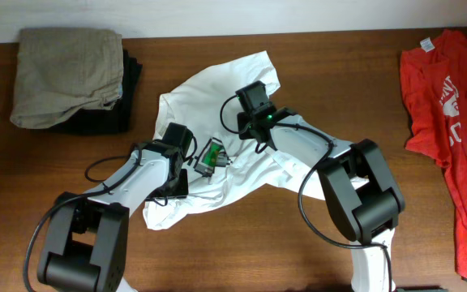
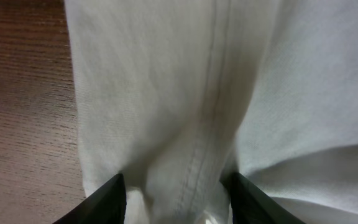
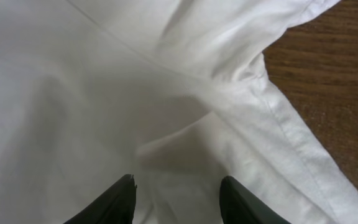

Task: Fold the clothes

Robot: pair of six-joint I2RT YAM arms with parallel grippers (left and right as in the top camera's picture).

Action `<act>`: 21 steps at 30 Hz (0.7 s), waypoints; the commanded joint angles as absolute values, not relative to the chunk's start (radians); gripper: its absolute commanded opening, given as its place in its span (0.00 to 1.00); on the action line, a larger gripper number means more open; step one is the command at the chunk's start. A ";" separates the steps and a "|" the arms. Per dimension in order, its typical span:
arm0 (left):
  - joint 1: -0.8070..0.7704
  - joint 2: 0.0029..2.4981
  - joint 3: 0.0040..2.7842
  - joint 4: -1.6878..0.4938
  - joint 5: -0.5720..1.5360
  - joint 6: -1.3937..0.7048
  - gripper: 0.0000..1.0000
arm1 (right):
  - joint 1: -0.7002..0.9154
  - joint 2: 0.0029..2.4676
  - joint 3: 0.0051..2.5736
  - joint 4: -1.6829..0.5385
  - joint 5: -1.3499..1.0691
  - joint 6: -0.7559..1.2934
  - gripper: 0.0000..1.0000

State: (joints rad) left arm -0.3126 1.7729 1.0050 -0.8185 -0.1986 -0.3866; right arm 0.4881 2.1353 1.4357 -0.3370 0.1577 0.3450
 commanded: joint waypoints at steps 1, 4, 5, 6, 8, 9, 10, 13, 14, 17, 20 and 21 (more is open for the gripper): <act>-0.307 1.788 1.001 -0.823 -0.206 -0.389 0.54 | 0.538 2.152 1.439 -0.336 0.276 0.373 0.48; -0.307 1.788 1.001 -0.823 -0.206 -0.389 0.54 | 0.544 2.152 1.439 -0.328 0.273 0.376 0.48; -0.307 1.788 1.001 -0.823 -0.206 -0.389 0.54 | 0.544 2.152 1.439 -0.327 0.274 0.376 0.48; -0.307 1.788 1.001 -0.823 -0.206 -0.389 0.54 | 0.544 2.152 1.439 -0.325 0.274 0.376 0.49; -0.307 1.788 1.001 -0.823 -0.206 -0.389 0.54 | 0.544 2.152 1.439 -0.324 0.274 0.376 0.48; -0.307 1.788 1.001 -0.823 -0.206 -0.389 0.54 | 0.544 2.154 1.439 -0.323 0.274 0.376 0.48; -0.307 1.788 1.001 -0.824 -0.206 -0.389 0.54 | 0.544 2.157 1.439 -0.320 0.274 0.376 0.49; -0.307 1.788 1.001 -0.827 -0.206 -0.389 0.54 | 0.541 2.170 1.439 -0.309 0.276 0.376 0.49; -0.307 1.788 1.001 -0.829 -0.206 -0.389 0.54 | 0.541 2.182 1.439 -0.299 0.275 0.375 0.49; -0.307 1.788 1.001 -0.831 -0.206 -0.389 0.54 | 0.541 2.191 1.439 -0.291 0.280 0.375 0.49; -0.307 1.788 1.001 -0.839 -0.206 -0.388 0.54 | 0.541 2.191 1.439 -0.285 0.289 0.376 0.37; -0.307 1.788 1.001 -0.840 -0.206 -0.389 0.54 | 0.541 2.191 1.439 -0.284 0.295 0.376 0.32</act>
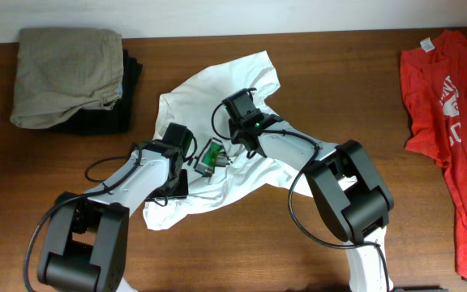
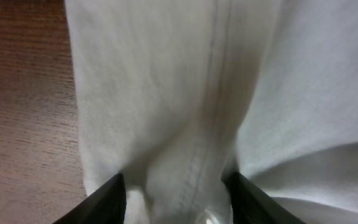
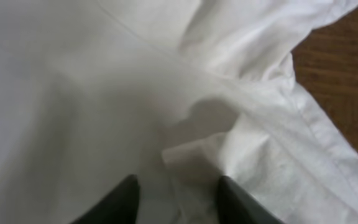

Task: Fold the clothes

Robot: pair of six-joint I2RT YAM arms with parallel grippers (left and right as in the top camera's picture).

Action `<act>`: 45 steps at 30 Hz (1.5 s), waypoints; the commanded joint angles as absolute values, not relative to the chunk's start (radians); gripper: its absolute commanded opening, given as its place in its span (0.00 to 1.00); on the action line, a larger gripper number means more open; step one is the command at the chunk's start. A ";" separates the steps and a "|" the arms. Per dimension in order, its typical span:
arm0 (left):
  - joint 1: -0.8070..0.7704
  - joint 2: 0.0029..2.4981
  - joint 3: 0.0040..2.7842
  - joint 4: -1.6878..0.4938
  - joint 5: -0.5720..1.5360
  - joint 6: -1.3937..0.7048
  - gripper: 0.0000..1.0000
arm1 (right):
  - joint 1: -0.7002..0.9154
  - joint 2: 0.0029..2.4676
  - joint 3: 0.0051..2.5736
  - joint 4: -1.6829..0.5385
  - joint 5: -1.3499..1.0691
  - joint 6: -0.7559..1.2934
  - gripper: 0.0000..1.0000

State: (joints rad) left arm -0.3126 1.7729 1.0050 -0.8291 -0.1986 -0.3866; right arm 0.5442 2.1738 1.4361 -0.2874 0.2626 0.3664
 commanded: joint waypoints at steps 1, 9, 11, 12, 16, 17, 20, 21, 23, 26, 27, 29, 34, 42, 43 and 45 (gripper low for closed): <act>-0.307 1.788 1.001 -0.841 -0.206 -0.389 0.54 | 0.541 2.191 1.439 -0.285 0.301 0.376 0.27; -0.307 1.788 1.001 -0.842 -0.206 -0.389 0.54 | 0.541 2.183 1.456 -0.304 0.330 0.375 0.04; -0.307 1.788 1.001 -0.842 -0.206 -0.389 0.54 | 0.541 2.172 1.457 -0.310 0.330 0.376 0.03; -0.307 1.788 1.001 -0.842 -0.206 -0.389 0.54 | 0.541 2.163 1.458 -0.315 0.330 0.375 0.04; -0.307 1.788 1.001 -0.842 -0.206 -0.389 0.54 | 0.541 2.142 1.458 -0.317 0.321 0.376 0.04; -0.307 1.788 1.001 -0.842 -0.206 -0.389 0.54 | 0.541 2.142 1.459 -0.315 0.307 0.375 0.08; -0.307 1.788 1.001 -0.841 -0.206 -0.389 0.54 | 0.542 2.142 1.459 -0.296 0.240 0.376 0.51; -0.307 1.788 1.001 -0.841 -0.206 -0.389 0.54 | 0.543 2.142 1.459 -0.286 0.217 0.376 0.54; -0.307 1.788 1.001 -0.836 -0.206 -0.389 0.55 | 0.544 2.142 1.459 -0.274 0.205 0.390 0.56; -0.307 1.788 1.001 -0.834 -0.206 -0.389 0.55 | 0.543 2.143 1.459 -0.271 0.206 0.424 0.55; -0.307 1.788 1.001 -0.834 -0.206 -0.389 0.56 | 0.542 2.147 1.459 -0.268 0.206 0.425 0.54; -0.307 1.788 1.001 -0.834 -0.206 -0.389 0.56 | 0.542 2.156 1.459 -0.263 0.211 0.429 0.51; -0.307 1.788 1.001 -0.831 -0.206 -0.389 0.56 | 0.541 2.181 1.459 -0.261 0.251 0.429 0.46; -0.307 1.788 1.001 -0.831 -0.206 -0.389 0.57 | 0.512 2.195 1.459 -0.272 0.270 0.455 0.31; -0.307 1.788 1.001 -0.831 -0.206 -0.389 0.57 | 0.505 2.199 1.459 -0.273 0.270 0.464 0.29; -0.307 1.788 1.001 -0.831 -0.206 -0.389 0.57 | 0.497 2.201 1.459 -0.274 0.268 0.474 0.26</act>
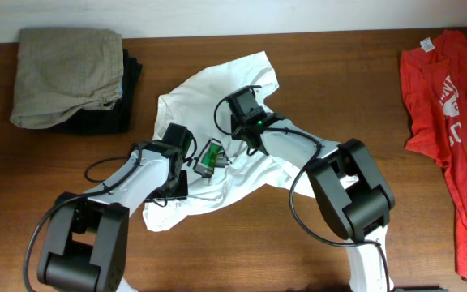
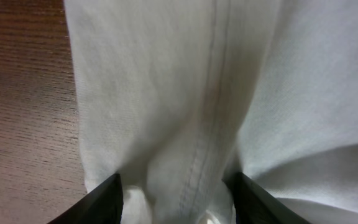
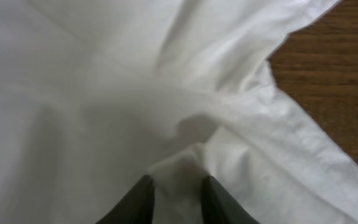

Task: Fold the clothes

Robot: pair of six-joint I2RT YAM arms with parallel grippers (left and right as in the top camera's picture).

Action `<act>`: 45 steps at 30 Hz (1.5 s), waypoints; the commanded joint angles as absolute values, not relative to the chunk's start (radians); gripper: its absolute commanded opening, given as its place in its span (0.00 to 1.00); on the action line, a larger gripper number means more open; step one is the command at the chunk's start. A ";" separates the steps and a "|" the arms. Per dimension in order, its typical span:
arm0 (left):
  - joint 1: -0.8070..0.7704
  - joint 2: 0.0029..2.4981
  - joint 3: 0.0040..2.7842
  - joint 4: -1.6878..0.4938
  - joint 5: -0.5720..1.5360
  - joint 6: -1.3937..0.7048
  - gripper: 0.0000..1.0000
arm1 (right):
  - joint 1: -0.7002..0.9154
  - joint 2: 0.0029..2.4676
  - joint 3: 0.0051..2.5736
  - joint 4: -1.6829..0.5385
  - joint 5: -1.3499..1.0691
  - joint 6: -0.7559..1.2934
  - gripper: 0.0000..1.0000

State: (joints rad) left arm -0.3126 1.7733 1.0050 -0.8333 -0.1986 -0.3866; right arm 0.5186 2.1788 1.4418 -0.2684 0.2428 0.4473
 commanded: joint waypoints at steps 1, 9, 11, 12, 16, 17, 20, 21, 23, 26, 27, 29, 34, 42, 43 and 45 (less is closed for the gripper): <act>-0.306 1.788 1.001 -0.830 -0.206 -0.389 0.57 | 0.495 2.202 1.459 -0.274 0.266 0.474 0.24; -0.307 1.788 1.001 -0.831 -0.206 -0.389 0.59 | 0.496 2.202 1.459 -0.276 0.266 0.474 0.04; -0.307 1.788 1.001 -0.831 -0.206 -0.389 0.59 | 0.496 2.202 1.459 -0.276 0.266 0.474 0.04; -0.307 1.788 1.001 -0.831 -0.206 -0.389 0.59 | 0.496 2.200 1.459 -0.276 0.266 0.474 0.04; -0.307 1.788 1.001 -0.831 -0.206 -0.389 0.59 | 0.496 2.173 1.459 -0.287 0.275 0.473 0.04; -0.307 1.788 1.001 -0.831 -0.206 -0.389 0.59 | 0.496 2.156 1.459 -0.301 0.288 0.473 0.04; -0.307 1.788 1.001 -0.831 -0.206 -0.389 0.57 | 0.496 2.079 1.459 -0.358 0.366 0.473 0.04; -0.307 1.788 1.001 -0.830 -0.206 -0.389 0.57 | 0.496 2.053 1.459 -0.377 0.387 0.473 0.04; -0.306 1.788 1.001 -0.830 -0.208 -0.389 0.51 | 0.492 1.991 1.459 -0.419 0.411 0.473 0.04; -0.306 1.787 1.001 -0.831 -0.209 -0.388 0.32 | 0.472 1.867 1.459 -0.503 0.416 0.476 0.04; -0.306 1.787 1.002 -0.838 -0.209 -0.388 0.32 | 0.463 1.833 1.459 -0.532 0.424 0.482 0.04; -0.307 1.787 1.011 -0.860 -0.209 -0.389 0.32 | 0.434 1.747 1.459 -0.602 0.430 0.482 0.04; -0.306 1.728 1.055 -0.899 -0.210 -0.389 0.19 | 0.321 1.517 1.459 -0.890 0.432 0.559 0.04; -0.241 1.490 1.078 -0.944 -0.217 -0.389 0.16 | 0.165 1.204 1.459 -1.114 0.432 0.559 0.04; -0.229 1.464 1.078 -0.958 -0.218 -0.389 0.15 | 0.151 1.168 1.459 -1.133 0.429 0.559 0.04; -0.204 1.407 1.078 -0.987 -0.217 -0.389 0.16 | 0.134 1.097 1.459 -1.174 0.427 0.558 0.04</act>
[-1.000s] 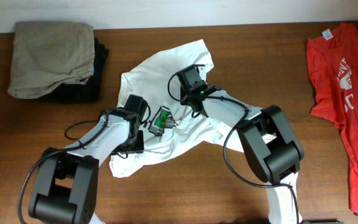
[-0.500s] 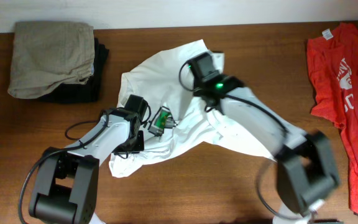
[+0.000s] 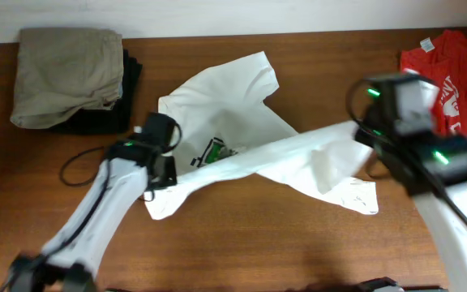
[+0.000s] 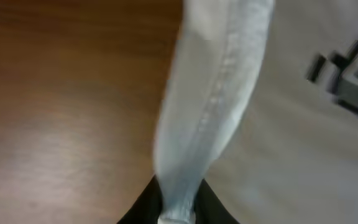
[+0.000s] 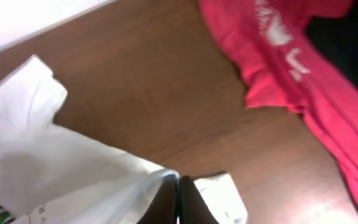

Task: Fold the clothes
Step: 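Pull the shirt rightward with the right gripper to spread it flat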

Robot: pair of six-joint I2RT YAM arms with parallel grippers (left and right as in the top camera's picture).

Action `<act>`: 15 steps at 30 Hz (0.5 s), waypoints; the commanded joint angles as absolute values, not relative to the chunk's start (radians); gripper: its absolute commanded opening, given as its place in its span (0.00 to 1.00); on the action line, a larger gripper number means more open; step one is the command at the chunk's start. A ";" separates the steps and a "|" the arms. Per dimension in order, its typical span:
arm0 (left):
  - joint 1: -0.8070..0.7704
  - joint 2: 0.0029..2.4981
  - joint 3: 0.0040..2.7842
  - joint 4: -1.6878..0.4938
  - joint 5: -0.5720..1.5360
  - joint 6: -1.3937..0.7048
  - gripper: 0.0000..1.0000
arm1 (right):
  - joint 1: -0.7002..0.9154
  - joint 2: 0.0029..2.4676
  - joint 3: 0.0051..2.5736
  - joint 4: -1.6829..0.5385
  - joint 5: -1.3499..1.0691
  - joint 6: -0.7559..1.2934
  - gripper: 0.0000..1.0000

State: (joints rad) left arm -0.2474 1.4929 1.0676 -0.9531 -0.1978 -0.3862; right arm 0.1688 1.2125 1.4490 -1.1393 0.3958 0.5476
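Observation:
A white T-shirt [image 3: 242,122] with a small green print [image 3: 213,152] lies on the wooden table [image 3: 242,243], and part of it is pulled into a long band between my two grippers. At the band's left end my left gripper [image 3: 163,169] is shut on a seamed edge. In the left wrist view the seam [image 4: 210,106] runs up from the left gripper [image 4: 176,208]. My right gripper [image 3: 364,131] is shut on a pinch of the cloth at the right end. The right wrist view shows the right gripper [image 5: 179,198] holding the white cloth [image 5: 73,168] above the table.
Folded khaki trousers [image 3: 67,69] lie on a dark garment [image 3: 128,89] at the back left. A red T-shirt [image 3: 452,97] lies at the far right, also visible from the right wrist as the red T-shirt [image 5: 291,56], with a dark garment beside it.
My right gripper has shut on its pinch of white cloth and moved far to the right with it. My left gripper has shut on the seam. The shirt is now stretched between them.
Both grippers stood open on the bunched white shirt at mid-table, the left astride a seamed fold. The right shifted slightly left onto a raised fold, then narrowed on it. Now both are shut and wide apart, with the shirt drawn out.

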 commanded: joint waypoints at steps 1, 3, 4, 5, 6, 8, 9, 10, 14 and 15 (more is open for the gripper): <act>-0.192 1.377 1.078 -1.000 -0.217 -0.389 0.16 | 0.129 1.066 1.459 -1.195 0.427 0.558 0.04; -0.182 1.336 1.078 -1.013 -0.217 -0.388 0.45 | 0.130 1.028 1.459 -1.228 0.427 0.558 0.04; -0.180 1.319 1.078 -1.017 -0.217 -0.388 0.51 | 0.130 1.017 1.458 -1.243 0.427 0.558 0.04; -0.180 1.305 1.078 -1.020 -0.216 -0.388 0.52 | 0.130 1.010 1.458 -1.254 0.427 0.558 0.04; -0.180 1.292 1.078 -1.026 -0.213 -0.389 0.54 | 0.130 1.005 1.458 -1.267 0.427 0.558 0.04; -0.180 1.287 1.078 -1.039 -0.199 -0.389 0.55 | 0.130 1.006 1.458 -1.284 0.427 0.559 0.04; -0.180 1.287 1.078 -1.047 -0.194 -0.389 0.55 | 0.130 1.008 1.458 -1.292 0.427 0.559 0.04; -0.180 1.288 1.078 -1.056 -0.194 -0.389 0.56 | 0.130 1.013 1.458 -1.298 0.426 0.559 0.04; -0.180 1.290 1.077 -1.076 -0.097 -0.388 0.66 | 0.130 1.045 1.457 -1.306 0.425 0.559 0.04; -0.180 1.290 1.075 -1.077 -0.042 -0.388 0.67 | 0.130 1.053 1.457 -1.306 0.423 0.559 0.04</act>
State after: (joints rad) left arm -0.1852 1.2984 1.0698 -1.0695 -0.1791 -0.3862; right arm 0.1371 1.0340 1.4502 -1.3056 0.4034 0.5499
